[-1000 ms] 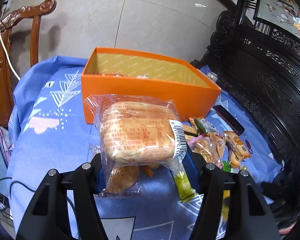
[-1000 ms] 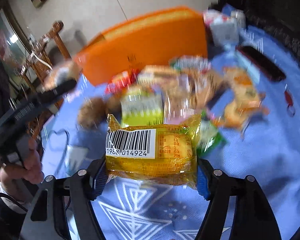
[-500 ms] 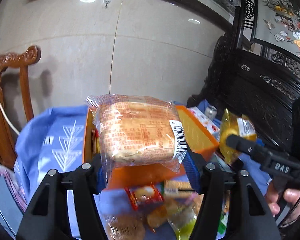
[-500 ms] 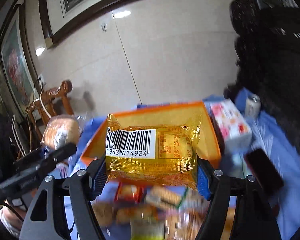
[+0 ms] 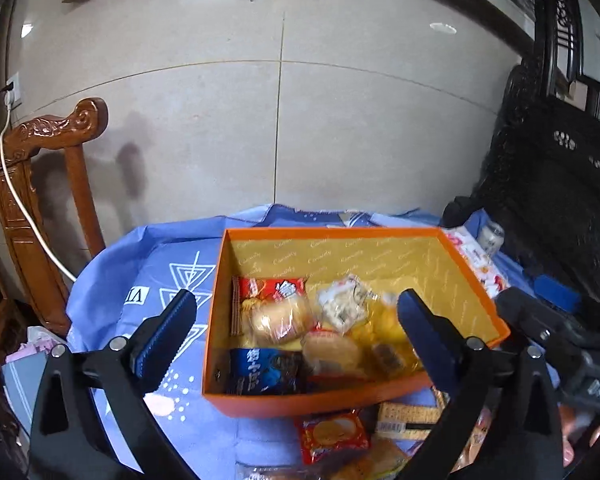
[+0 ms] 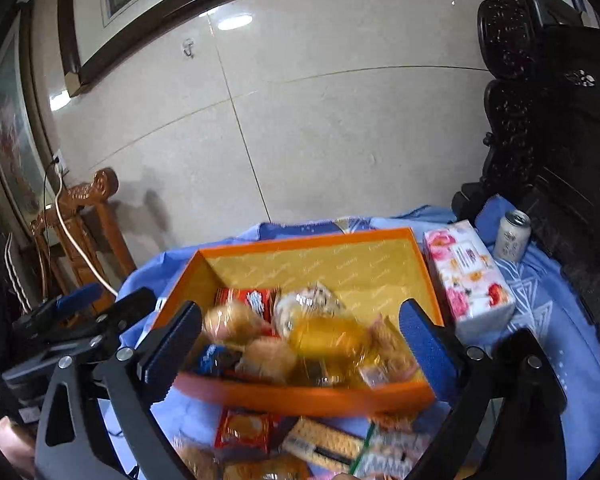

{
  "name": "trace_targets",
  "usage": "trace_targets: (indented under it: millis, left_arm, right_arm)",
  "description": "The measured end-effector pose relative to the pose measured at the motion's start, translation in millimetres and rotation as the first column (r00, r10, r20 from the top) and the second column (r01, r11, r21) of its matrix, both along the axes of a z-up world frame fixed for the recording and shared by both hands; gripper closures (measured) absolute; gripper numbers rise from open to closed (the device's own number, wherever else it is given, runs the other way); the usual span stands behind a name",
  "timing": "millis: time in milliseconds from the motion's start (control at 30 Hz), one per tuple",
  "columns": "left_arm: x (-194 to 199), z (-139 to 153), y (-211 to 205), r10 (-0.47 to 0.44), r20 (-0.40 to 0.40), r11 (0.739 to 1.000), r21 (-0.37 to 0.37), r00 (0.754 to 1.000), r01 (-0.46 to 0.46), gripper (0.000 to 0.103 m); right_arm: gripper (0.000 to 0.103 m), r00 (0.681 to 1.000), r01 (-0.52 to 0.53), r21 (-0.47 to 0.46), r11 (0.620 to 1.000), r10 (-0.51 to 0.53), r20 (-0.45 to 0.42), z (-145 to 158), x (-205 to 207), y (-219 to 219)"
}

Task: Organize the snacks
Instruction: 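Open both tools over the orange box, dropping the bread loaf and yellow bag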

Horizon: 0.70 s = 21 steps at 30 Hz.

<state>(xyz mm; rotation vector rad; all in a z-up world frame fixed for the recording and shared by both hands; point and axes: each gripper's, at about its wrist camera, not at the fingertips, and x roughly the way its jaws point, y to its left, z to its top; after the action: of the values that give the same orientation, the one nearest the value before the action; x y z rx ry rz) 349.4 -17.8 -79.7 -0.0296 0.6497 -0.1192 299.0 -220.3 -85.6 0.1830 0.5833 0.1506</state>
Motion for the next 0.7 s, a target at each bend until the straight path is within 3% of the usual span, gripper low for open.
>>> trace_targets:
  millis: [400,600,700]
  left_arm:
    - [-76.3,-18.0,9.3,0.003,-0.039,0.998,-0.061,0.999,-0.006,0.004]
    - [-147.9,-62.2,18.8,-0.031,-0.047,0.996,-0.090,0.998,0.026,0.004]
    - [-179.2,-92.5,19.6,-0.062,-0.100,0.996,-0.073,0.993,0.055,0.004]
  right_arm:
    - [0.004,0.999,0.040,-0.016,0.999,-0.040,-0.020,-20.8,-83.5,-10.9]
    - [0.004,0.997,0.043,-0.032,0.999,-0.045,-0.060,-74.6,-140.2,-33.7]
    - [0.004,0.992,0.030,-0.063,0.998,-0.037,-0.124,-110.1,-161.0,-39.0]
